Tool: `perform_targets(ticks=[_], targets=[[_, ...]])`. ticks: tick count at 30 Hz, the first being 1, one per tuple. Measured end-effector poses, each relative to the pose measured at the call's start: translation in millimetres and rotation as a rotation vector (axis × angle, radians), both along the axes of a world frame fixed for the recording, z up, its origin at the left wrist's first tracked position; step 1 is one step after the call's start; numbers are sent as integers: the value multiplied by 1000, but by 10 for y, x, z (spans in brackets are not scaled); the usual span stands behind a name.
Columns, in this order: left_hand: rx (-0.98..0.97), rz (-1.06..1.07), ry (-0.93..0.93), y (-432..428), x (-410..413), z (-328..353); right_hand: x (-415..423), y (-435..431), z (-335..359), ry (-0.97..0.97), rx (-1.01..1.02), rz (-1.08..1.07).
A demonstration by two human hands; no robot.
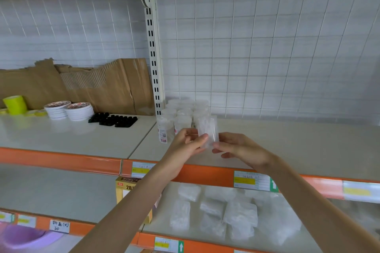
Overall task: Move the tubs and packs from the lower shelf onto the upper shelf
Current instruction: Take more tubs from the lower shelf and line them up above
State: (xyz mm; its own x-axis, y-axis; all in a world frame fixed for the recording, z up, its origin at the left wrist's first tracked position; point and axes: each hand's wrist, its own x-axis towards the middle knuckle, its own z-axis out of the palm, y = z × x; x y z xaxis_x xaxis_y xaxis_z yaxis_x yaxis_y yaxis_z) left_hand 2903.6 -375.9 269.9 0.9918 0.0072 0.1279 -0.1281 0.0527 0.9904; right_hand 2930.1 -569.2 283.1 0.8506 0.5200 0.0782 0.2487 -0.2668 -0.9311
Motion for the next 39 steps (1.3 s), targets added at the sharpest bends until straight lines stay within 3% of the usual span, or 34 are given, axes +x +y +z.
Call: perform_targets(ticks=[5, 15, 24, 29, 34, 39], targets=[[106, -4, -9, 19, 27, -51, -1, -29, -49, 11, 41, 24], [227, 62, -67, -60, 8, -58, 89, -35, -157, 49, 152, -166], [302, 27, -79, -102, 14, -43, 73, -25, -153, -73, 39, -212], [267, 29, -71, -55, 18, -60, 35, -31, -111, 10, 97, -111], [60, 56, -33, -24, 0, -37, 78, -82, -121, 102, 252, -78], [118, 27, -55, -42, -12, -28, 76, -94, -138, 55, 225, -82]])
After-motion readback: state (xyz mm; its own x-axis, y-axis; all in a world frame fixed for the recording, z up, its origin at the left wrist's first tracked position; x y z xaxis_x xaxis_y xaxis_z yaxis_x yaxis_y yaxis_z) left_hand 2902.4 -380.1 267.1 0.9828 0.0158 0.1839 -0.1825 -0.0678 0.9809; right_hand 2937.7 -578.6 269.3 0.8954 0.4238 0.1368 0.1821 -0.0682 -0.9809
